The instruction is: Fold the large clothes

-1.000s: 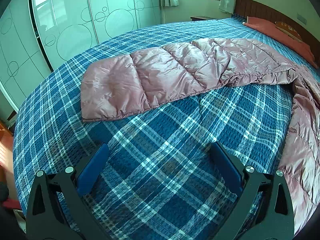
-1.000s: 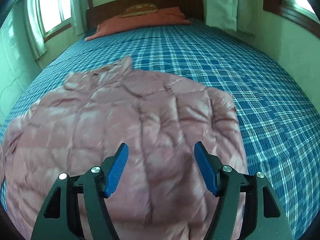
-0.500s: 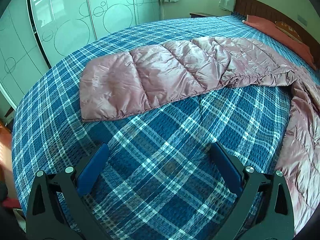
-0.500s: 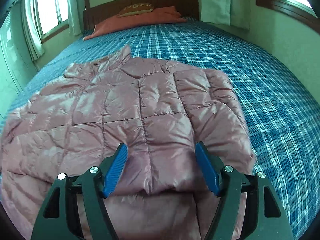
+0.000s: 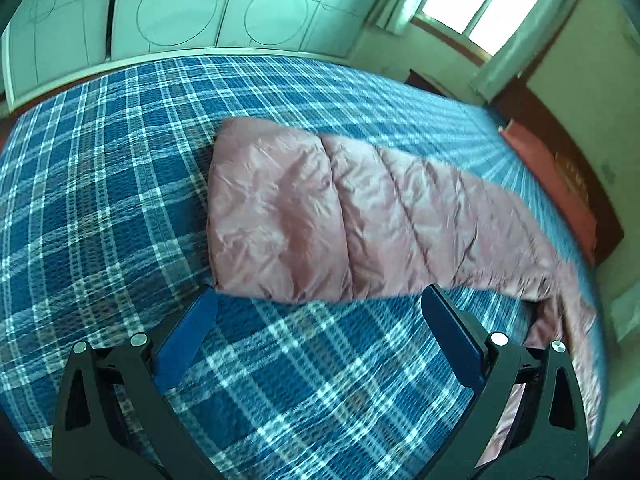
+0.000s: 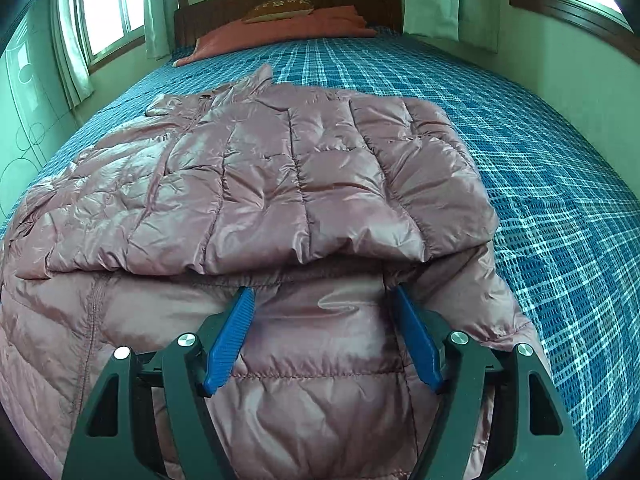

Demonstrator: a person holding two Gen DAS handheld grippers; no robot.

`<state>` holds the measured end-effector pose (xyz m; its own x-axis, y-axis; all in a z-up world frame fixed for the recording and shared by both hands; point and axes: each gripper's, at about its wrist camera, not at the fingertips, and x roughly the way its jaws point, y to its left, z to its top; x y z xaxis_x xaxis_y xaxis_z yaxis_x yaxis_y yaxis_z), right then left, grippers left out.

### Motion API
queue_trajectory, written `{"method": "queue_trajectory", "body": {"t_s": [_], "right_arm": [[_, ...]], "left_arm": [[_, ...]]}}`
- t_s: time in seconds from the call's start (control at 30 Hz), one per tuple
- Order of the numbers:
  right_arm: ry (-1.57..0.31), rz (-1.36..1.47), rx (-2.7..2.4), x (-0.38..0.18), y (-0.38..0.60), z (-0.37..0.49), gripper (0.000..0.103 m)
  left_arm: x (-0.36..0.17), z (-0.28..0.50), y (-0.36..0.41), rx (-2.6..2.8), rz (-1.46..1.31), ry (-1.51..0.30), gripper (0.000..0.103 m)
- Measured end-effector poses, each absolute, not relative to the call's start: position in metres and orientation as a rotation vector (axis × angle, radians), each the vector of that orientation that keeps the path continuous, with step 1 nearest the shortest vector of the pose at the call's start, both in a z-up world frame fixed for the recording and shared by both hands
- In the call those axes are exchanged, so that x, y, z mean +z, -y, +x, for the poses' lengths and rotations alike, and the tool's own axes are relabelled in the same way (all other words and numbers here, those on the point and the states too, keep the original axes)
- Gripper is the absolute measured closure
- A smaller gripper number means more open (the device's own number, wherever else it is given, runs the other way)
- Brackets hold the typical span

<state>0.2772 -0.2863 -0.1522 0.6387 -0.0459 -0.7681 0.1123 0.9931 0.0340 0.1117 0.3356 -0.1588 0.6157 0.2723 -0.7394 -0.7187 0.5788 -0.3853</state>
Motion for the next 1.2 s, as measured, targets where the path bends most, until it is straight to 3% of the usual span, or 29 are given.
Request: {"method": "queue_trajectory", "body": {"t_s": [0.2,0.33,0.5,0.57,0.67,0.97,1.2], "right_arm": [[-0.865,0.095,-0.085,-0.154,0.288,0.276,0.031],[-0.863,0.093,-0.086,-0.153,0.289,0.276,0.031],[-0.857,0.096,-0.087,-0.153,0.289,0.274,0.031],[-0.855,0.094,-0.088,-0.154,0.289,0.275,0.031],[-0.851,0.094,-0.090,-0.154,0.288,0.274,0.031],[-0.842,0.114,-0.085,-0.153,0.289,0.272,0.031],[-0.833,0.145,-0.075,-0.153,0.293,0.270,0.031]], "left_arm": [[-0.154,0.115,-0.351,0.627,-0.866,-0.576,0.003],[-0.157,0.120,-0.350,0.620,-0.909,-0.570,0.011],[-0.154,0.129,-0.377,0.681,-0.929,-0.535,0.043],[-0.149,0.135,-0.385,0.697,-0.902,-0.559,0.069],[-0.137,0.140,-0.390,0.715,-0.826,-0.565,0.092],[-0.043,0.214,-0.292,0.550,-0.400,-0.497,0.095],[-0.037,0.288,-0.162,0.328,-0.199,-0.587,0.095]]}}
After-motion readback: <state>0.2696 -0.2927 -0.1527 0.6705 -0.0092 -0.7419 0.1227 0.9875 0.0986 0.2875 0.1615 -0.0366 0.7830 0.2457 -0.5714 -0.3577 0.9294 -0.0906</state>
